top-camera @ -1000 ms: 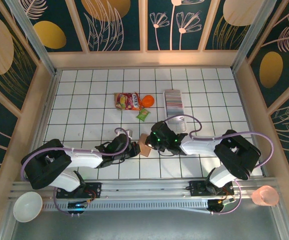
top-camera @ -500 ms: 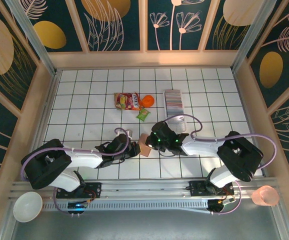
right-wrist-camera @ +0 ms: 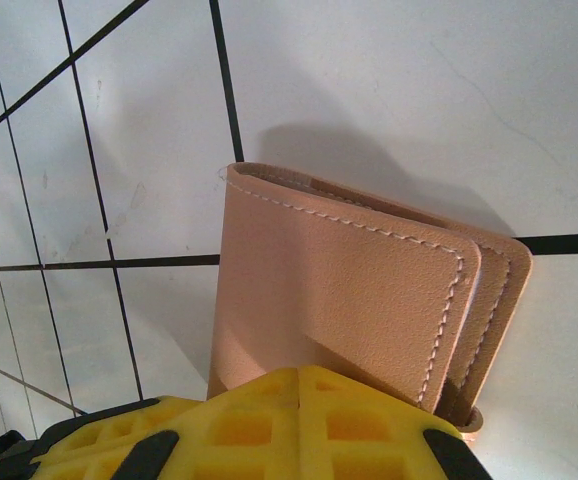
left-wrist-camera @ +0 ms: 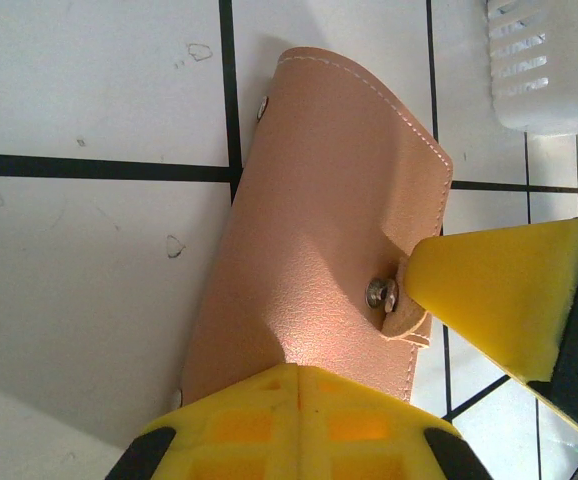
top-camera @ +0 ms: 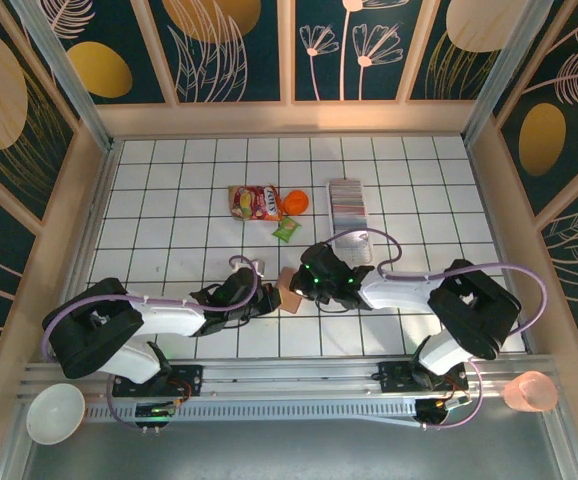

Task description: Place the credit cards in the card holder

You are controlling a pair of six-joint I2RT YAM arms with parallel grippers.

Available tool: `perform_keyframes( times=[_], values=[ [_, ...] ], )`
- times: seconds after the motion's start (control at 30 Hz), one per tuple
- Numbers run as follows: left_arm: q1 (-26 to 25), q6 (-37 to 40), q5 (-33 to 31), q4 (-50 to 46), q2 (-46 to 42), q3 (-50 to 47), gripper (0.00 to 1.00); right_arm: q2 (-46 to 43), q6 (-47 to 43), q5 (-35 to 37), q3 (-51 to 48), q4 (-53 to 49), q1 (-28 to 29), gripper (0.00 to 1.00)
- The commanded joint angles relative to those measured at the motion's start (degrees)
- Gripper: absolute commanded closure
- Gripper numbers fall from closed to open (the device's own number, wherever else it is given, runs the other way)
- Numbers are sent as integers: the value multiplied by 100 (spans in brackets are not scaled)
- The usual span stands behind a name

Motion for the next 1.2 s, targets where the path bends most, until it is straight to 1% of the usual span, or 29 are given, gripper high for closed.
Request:
perform_keyframes(
  times=[0.0, 0.17, 0.3, 0.4, 0.6, 0.83, 1.0, 1.1, 1.17],
  values=[
    [-16, -16, 240, -754, 319, -204, 100, 159, -104, 90, 131, -22, 65, 100],
    [-22, -28, 244, -749, 316, -216, 100, 320, -5, 249, 174, -142, 136, 100],
    [-21, -43, 242, -736, 306, -230, 100, 527, 77, 677, 340, -684, 294, 100],
    [-15, -56, 243, -727, 281, -251, 100, 599, 213, 898, 281, -882, 411, 100],
    [-20, -127, 292, -585, 272, -329, 100, 770, 354, 1388, 185, -1274, 936, 100],
    [-17, -246, 373, -354, 316, -424, 100, 1004, 499, 1685, -118, -1279, 1433, 100],
    [-21, -380, 339, -259, 209, -471, 100, 1209, 548, 1801, -201, -1369, 1542, 100],
    [-17, -393, 302, -381, -17, -396, 100, 1065, 451, 1887, -91, -1183, 1539, 100],
    [-18, -371, 185, -671, -263, -293, 100, 870, 311, 1988, 124, -1131, 1508, 100]
  ],
)
